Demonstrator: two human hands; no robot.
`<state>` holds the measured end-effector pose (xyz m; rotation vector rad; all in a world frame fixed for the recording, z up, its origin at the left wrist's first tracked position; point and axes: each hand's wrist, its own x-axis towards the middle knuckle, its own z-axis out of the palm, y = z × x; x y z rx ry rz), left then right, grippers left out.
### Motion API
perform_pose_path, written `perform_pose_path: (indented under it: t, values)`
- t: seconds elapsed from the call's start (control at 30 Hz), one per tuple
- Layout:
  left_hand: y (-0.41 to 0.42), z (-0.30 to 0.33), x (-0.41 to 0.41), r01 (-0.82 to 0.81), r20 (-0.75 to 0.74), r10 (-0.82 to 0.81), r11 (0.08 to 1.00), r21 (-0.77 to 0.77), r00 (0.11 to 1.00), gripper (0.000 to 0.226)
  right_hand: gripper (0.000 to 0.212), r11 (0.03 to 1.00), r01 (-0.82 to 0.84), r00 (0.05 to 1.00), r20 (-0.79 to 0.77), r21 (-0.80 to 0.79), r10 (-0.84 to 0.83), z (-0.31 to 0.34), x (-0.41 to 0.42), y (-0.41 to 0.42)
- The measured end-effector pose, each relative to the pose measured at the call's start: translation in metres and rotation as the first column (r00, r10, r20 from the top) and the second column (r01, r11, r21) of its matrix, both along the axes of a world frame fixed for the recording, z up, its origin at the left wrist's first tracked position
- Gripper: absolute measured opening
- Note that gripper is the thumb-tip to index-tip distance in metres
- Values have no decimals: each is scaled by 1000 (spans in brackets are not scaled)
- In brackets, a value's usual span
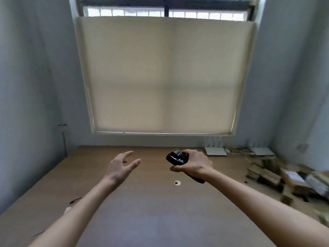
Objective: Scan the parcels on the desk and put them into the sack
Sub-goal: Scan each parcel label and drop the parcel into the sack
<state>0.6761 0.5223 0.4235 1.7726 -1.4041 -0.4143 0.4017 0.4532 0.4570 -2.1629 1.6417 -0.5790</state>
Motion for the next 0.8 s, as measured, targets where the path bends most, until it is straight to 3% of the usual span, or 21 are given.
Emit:
perform_pose_path:
  t: [0.2,0.43,0.8]
  values:
    - [-106,3,-217,281,19,-281,959,-14,959,57,75,967,254,967,-11,-10,-254,16,-210,-25]
    - [-174,-19,-430,543,-25,-542,839,26,840,65,87,853,521,853,-27,17,-521,4,-420,-23]
    - [-253,-65,-633,745,-43,-748,652,139,663,62,70,617,778,626,-59,117,-778,-47,-609,-38]
